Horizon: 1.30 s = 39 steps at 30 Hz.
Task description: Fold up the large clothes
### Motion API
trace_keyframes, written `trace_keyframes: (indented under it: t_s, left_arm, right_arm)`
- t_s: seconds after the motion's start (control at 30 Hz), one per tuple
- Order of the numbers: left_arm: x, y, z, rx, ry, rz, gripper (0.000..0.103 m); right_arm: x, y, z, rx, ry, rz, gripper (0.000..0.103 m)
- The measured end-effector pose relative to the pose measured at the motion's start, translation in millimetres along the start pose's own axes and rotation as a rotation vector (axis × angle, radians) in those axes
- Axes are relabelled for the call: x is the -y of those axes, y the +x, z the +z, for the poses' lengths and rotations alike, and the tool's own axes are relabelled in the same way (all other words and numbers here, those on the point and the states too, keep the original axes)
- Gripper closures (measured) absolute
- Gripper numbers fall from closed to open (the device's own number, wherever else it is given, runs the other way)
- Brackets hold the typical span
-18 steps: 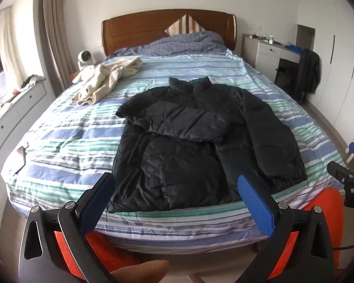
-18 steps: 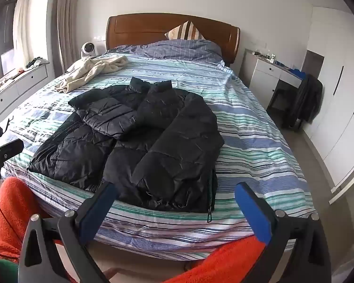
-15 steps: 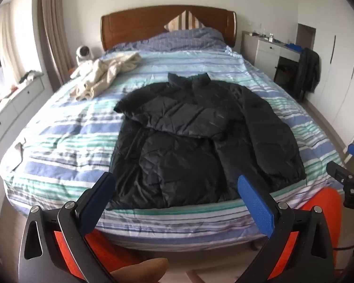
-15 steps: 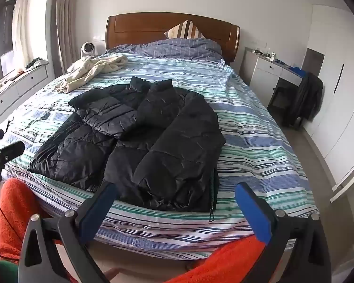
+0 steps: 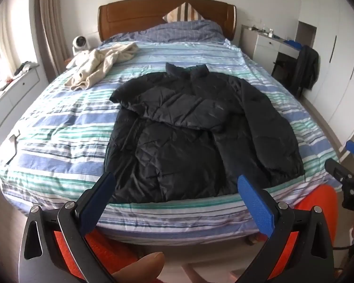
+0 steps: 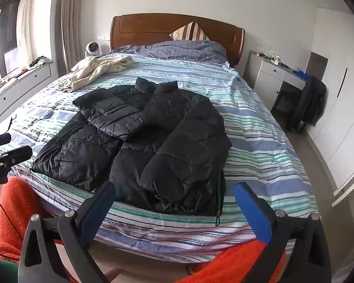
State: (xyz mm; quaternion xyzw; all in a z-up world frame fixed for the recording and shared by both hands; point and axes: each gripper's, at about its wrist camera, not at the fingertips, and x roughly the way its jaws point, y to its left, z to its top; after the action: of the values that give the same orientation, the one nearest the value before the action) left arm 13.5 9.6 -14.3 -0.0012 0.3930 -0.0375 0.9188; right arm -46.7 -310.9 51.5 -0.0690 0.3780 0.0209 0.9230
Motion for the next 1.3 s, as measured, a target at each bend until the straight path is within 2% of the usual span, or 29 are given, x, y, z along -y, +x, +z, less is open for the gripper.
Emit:
trace_keyframes:
  t_s: [0.27, 0.57, 0.9, 1.3]
  left_arm:
    - [-1, -1, 0, 0.005, -0.002, 0.028, 0.000]
    - [-4, -2, 0, 0.001, -0.026, 0.032, 0.000]
    - [-2, -2, 0, 0.006, -0.008, 0.048, 0.000]
    - [-14, -3, 2, 0.019, -0.029, 0.064, 0.000]
  right_arm:
    - [0, -6, 1, 0.011, -0.001, 0.006, 0.000]
    - [-2, -6, -3, 0.016, -0.015, 0.052, 0.000]
    - [-8, -3, -7, 0.010, -0.047, 0.072, 0.000]
    - [-9, -6, -3, 0.031, -0.069, 0.051, 0.000]
